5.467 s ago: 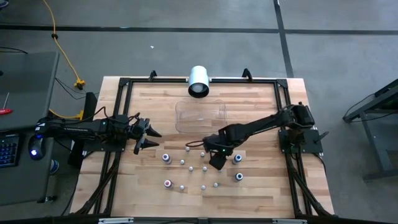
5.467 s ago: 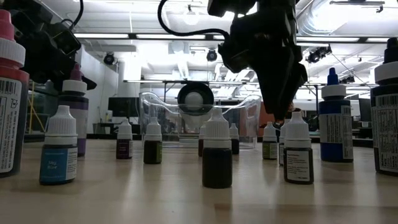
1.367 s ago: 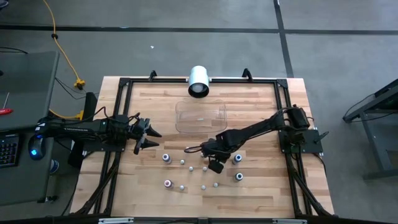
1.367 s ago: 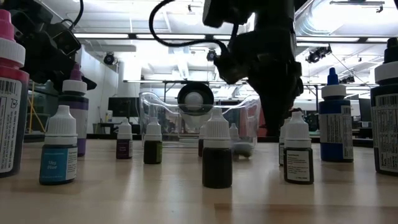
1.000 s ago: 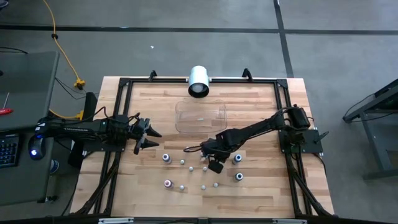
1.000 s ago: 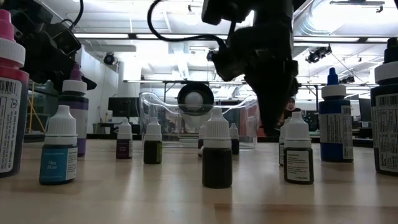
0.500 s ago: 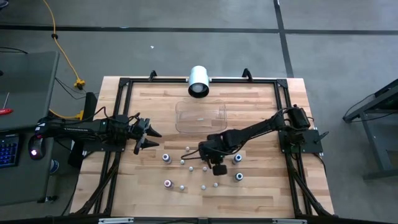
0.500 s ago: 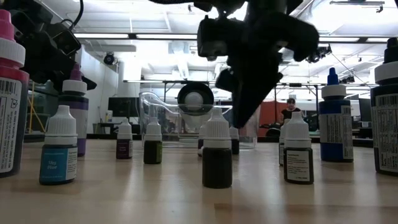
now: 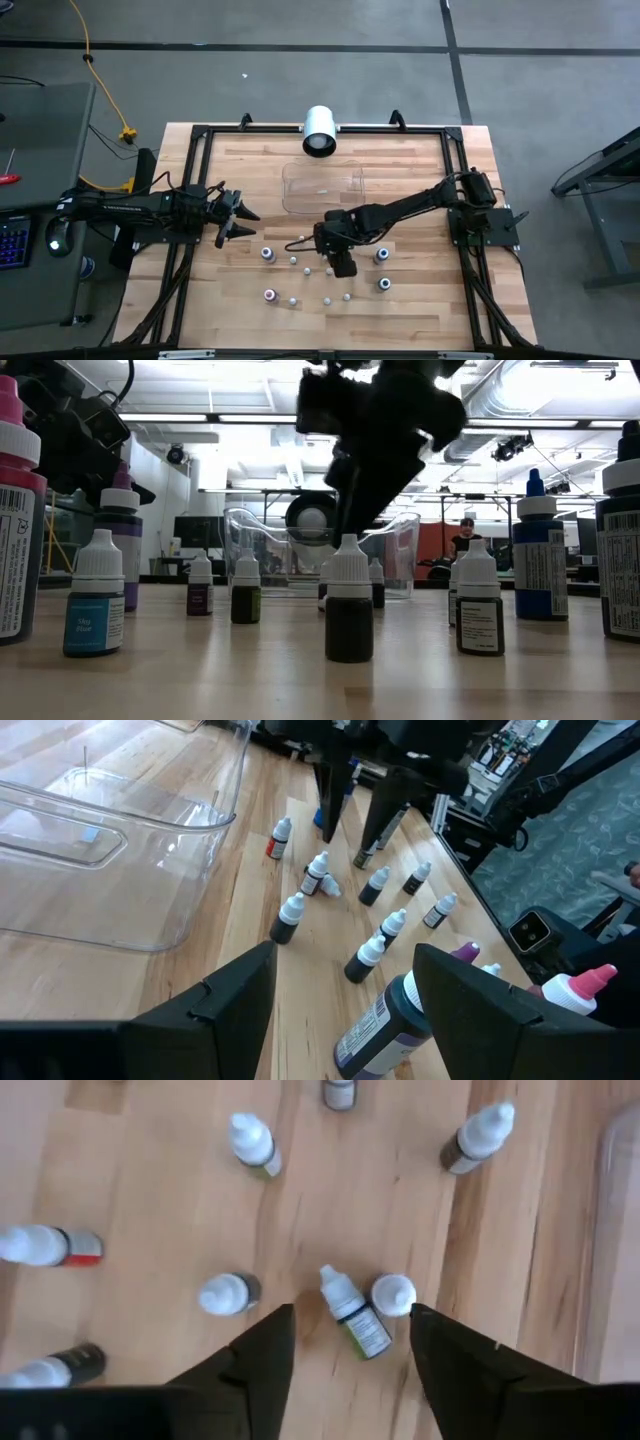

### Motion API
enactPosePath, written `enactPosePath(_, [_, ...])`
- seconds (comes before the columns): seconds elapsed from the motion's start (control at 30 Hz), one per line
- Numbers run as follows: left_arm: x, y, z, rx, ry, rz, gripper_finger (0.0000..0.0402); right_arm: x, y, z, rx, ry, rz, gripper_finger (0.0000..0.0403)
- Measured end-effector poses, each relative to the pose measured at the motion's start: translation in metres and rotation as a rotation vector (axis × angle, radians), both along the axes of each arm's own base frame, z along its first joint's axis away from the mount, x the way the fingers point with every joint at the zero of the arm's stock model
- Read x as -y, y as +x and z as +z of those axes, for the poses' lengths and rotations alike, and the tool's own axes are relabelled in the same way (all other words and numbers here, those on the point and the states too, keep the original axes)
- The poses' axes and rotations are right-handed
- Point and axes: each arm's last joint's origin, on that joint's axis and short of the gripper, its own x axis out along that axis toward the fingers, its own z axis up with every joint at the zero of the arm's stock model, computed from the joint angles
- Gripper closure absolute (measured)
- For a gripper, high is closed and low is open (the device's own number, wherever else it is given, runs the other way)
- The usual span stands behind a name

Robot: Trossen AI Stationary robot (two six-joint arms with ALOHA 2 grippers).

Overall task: Pick & Place food coloring
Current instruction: Put the small red food coloring bottle into the transparent bin

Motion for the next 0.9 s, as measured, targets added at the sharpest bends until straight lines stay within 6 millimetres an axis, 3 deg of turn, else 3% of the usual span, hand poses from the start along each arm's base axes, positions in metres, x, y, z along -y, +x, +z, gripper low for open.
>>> enactPosePath(0.13, [0.0, 0.0, 0.0, 0.0, 0.0, 0.0, 0.0167, 0.007, 0.012, -0.002, -0.053, -0.012, 0.001, 0.0202])
enactPosePath(0.43, [0.0, 0.0, 0.0, 0.0, 0.0, 0.0, 0.0167, 0.012, 0.018, -0.019, -0.114, -0.006, 0.018, 0.0201])
enactPosePath(0.9, [0.0, 0.0, 0.0, -0.001, 0.0, 0.0, 0.0167, 0.014, 0.022, -0.019, -0.075, -0.023, 0.006, 0.021])
